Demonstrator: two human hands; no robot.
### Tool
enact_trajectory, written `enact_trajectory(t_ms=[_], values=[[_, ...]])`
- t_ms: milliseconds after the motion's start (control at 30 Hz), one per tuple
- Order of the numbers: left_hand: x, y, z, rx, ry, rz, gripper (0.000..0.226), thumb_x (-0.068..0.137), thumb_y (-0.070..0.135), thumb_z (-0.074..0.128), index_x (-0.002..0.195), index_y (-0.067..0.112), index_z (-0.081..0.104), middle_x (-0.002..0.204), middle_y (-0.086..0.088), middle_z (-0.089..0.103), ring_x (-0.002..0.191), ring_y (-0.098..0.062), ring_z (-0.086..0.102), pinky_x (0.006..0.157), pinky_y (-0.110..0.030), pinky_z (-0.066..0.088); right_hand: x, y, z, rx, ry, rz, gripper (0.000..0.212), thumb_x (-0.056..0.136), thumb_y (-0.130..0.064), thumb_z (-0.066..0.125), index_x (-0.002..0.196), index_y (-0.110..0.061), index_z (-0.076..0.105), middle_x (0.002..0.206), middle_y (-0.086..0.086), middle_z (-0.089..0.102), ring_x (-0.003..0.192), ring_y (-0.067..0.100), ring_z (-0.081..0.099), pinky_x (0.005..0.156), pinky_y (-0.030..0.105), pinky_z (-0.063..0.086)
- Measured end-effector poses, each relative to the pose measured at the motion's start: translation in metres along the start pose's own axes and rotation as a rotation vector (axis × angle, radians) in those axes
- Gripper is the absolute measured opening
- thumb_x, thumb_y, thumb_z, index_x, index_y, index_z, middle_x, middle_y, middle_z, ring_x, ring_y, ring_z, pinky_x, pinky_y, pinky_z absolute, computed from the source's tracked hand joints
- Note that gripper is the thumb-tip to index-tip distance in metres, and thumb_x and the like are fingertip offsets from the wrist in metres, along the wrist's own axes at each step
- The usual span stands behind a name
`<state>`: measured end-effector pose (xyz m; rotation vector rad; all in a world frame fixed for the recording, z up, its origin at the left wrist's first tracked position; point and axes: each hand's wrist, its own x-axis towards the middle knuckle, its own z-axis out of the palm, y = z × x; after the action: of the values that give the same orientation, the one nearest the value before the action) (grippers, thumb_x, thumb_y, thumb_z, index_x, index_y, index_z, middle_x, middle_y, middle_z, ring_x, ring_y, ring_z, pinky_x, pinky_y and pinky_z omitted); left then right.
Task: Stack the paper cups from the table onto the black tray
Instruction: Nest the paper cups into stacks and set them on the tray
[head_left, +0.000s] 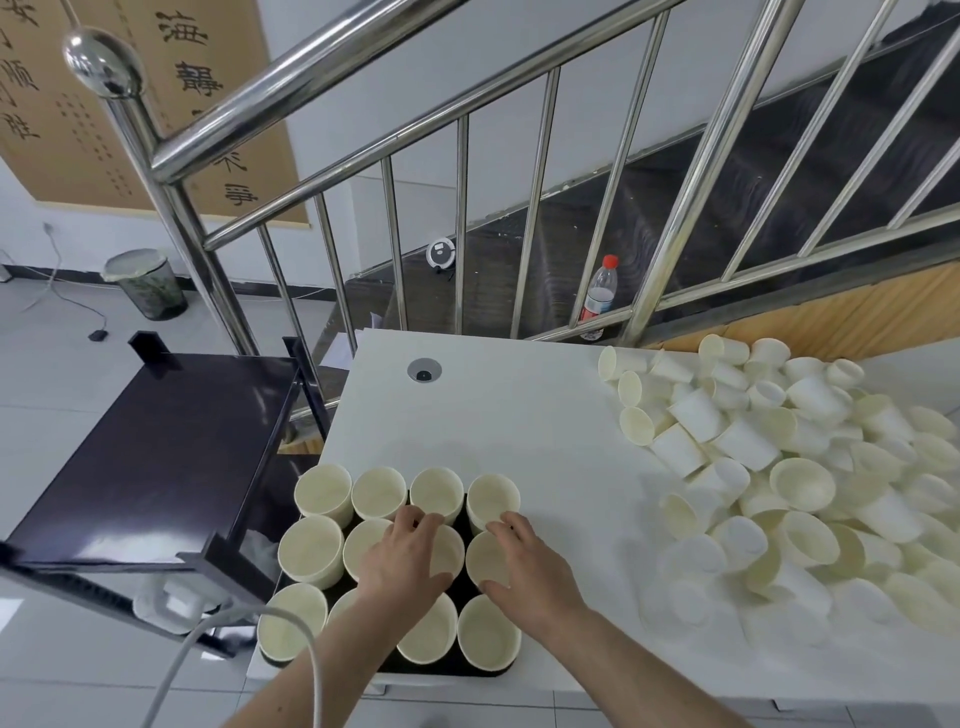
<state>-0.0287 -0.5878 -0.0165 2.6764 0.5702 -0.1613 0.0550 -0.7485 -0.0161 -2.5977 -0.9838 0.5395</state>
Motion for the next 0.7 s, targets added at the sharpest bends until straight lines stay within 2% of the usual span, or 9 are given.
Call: enact_trajectory(t_ms=[133,267,400,500,633,700], values=[[-0.001,0.003,-0.003,-0.011,0.03,0.008,0.058,0.085,0.038,0.063,0.137,0.028,0.037,0.134,0.005,0.034,0.122,-0.013,0.043,0.08,-0.023,0.045,0.0,0.002,0.0,0.004,-0.008,-0.013,0.064,0.092,-0.032,0.06,0.146,-0.021,0.028,0.158,-0.007,0.013,0.124,0.02,0.049,0.088,0.031,0.045],[0.0,0.015,-0.009,-0.038,0.058,0.007,0.052,0.087,0.036,0.06,0.135,0.028,0.041,0.135,0.005,0.036,0.124,-0.014,0.043,0.078,-0.026,0.047,-0.002,0.006,-0.005,0.032,0.005,-0.016,0.068,0.091,-0.036,0.061,0.148,-0.022,0.026,0.159,-0.006,0.013,0.138,0.016,0.034,0.099,0.03,0.042],[0.0,0.038,-0.012,-0.03,0.076,0.028,0.05,0.089,0.036,0.055,0.137,0.03,0.039,0.137,0.009,0.035,0.125,-0.012,0.041,0.074,-0.023,0.042,-0.012,0.018,-0.021,0.059,0.065,-0.015,0.067,0.09,-0.035,0.062,0.147,-0.023,0.03,0.153,-0.008,0.022,0.135,0.015,0.036,0.101,0.03,0.042],[-0.001,0.059,-0.012,-0.021,0.081,0.061,0.051,0.09,0.036,0.054,0.137,0.031,0.037,0.139,0.01,0.033,0.124,-0.012,0.042,0.078,-0.027,0.048,-0.021,0.032,-0.034,0.052,0.101,-0.001,0.064,0.092,-0.037,0.06,0.147,-0.024,0.03,0.153,-0.008,0.02,0.137,0.015,0.035,0.103,0.032,0.041],[0.001,0.092,-0.009,-0.011,0.083,0.085,0.049,0.091,0.033,0.053,0.137,0.03,0.038,0.139,0.009,0.033,0.124,-0.012,0.043,0.066,-0.024,0.041,-0.037,0.056,-0.05,0.046,0.142,0.015,0.063,0.094,-0.037,0.058,0.148,-0.023,0.029,0.154,-0.007,0.018,0.137,0.013,0.036,0.103,0.03,0.042],[0.001,0.112,-0.003,-0.025,0.084,0.117,0.051,0.09,0.033,0.054,0.138,0.03,0.038,0.14,0.008,0.034,0.126,-0.014,0.042,0.077,-0.026,0.046,-0.051,0.074,-0.06,0.048,0.165,0.03,0.062,0.094,-0.037,0.058,0.147,-0.023,0.03,0.154,-0.007,0.019,0.135,0.014,0.038,0.102,0.03,0.043]])
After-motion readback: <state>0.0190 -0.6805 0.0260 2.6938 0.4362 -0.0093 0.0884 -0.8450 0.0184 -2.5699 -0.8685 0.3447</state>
